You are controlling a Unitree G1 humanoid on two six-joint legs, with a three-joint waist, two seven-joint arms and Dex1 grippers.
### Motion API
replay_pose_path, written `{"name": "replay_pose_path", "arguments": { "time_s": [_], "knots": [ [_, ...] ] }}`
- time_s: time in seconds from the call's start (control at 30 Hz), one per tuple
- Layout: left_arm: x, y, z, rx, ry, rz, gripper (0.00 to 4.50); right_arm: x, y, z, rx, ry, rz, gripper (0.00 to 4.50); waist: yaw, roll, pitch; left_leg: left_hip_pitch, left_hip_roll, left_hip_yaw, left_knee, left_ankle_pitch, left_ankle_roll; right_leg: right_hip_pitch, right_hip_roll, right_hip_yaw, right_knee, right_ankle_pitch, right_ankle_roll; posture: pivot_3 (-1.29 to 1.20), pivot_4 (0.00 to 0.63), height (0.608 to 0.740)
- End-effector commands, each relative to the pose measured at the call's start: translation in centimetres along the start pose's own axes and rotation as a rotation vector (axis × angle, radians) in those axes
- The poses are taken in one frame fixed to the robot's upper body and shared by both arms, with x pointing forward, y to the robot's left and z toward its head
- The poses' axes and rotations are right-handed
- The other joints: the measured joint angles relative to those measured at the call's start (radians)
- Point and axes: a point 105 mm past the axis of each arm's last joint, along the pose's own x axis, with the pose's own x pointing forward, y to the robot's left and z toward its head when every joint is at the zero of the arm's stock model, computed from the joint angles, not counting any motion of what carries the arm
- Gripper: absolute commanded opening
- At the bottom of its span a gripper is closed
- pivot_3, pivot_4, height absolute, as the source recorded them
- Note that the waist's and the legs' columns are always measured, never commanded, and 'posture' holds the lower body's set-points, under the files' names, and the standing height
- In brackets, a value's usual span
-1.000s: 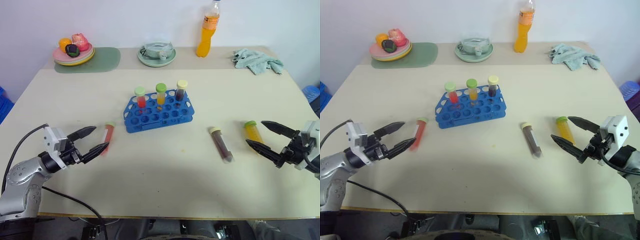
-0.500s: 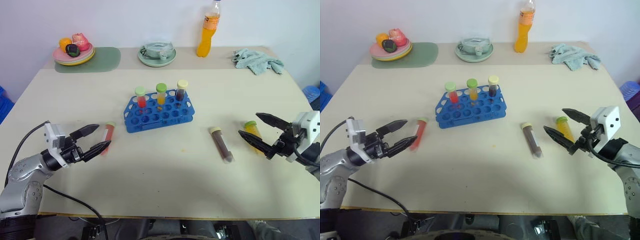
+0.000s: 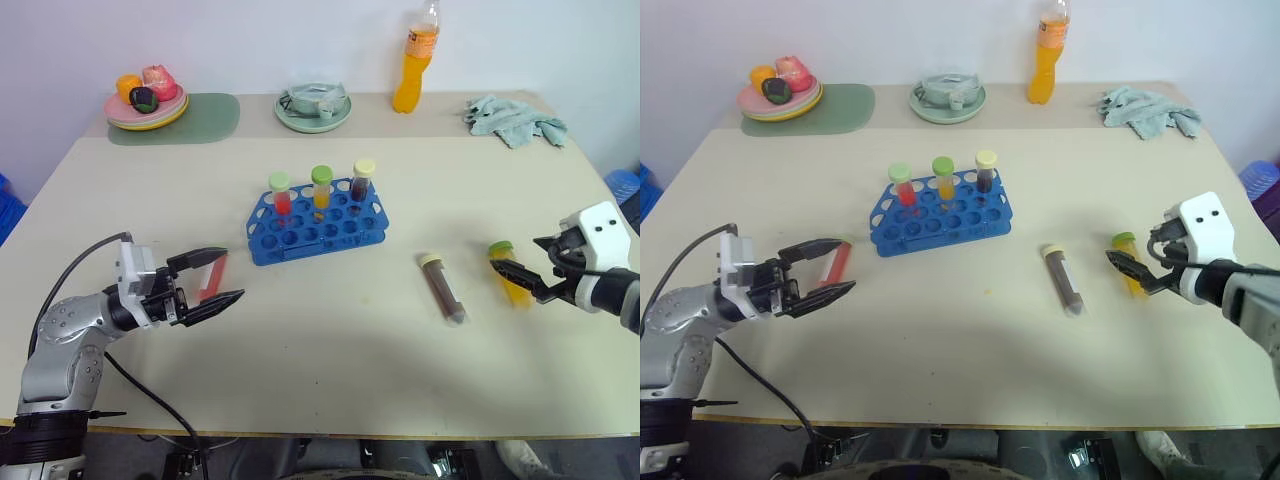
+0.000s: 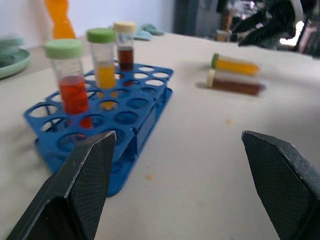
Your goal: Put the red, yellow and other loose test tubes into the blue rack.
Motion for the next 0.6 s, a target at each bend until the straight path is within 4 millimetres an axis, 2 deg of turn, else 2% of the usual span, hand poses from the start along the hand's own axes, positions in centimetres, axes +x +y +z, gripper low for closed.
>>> {"name": "replay_pose_path", "arguments": {
  "time_s": [0.03,0.2,0.33,0.6],
  "knots": [
    [0.6,-0.1,0.8,0.049,-0.005,-0.024,4.12,0.0,-0.5,0.1,0.100,0.052,0.037,4.50,0.001,0.000,0.000,0.000,0.000,0.000,0.000,0.000,0.000,0.000,0.000,0.000,0.000,0.000,0.000,0.00,0.150,0.740],
    [1.1,-0.4,1.2,0.056,-0.016,-0.048,4.12,1.6,-1.2,-0.7,0.189,0.151,0.055,4.50,0.002,0.000,0.000,0.000,0.000,0.000,0.000,0.000,0.000,0.000,0.000,0.000,0.000,0.000,0.000,0.00,0.150,0.740],
    [1.4,-1.1,1.2,0.062,-0.014,-0.089,4.12,2.6,-1.9,-0.3,0.251,0.196,0.052,4.50,0.000,0.000,0.000,-0.001,0.000,0.000,0.000,0.000,0.000,-0.001,0.000,0.000,0.000,0.000,0.000,0.00,0.150,0.740],
    [1.6,-1.7,1.5,0.047,-0.020,-0.100,4.12,3.3,-3.2,0.5,0.223,0.240,0.012,4.50,0.003,0.000,0.000,-0.001,0.000,0.001,0.000,0.000,0.000,-0.001,0.000,0.000,0.000,0.001,0.001,0.00,0.150,0.740]
  ]
}}
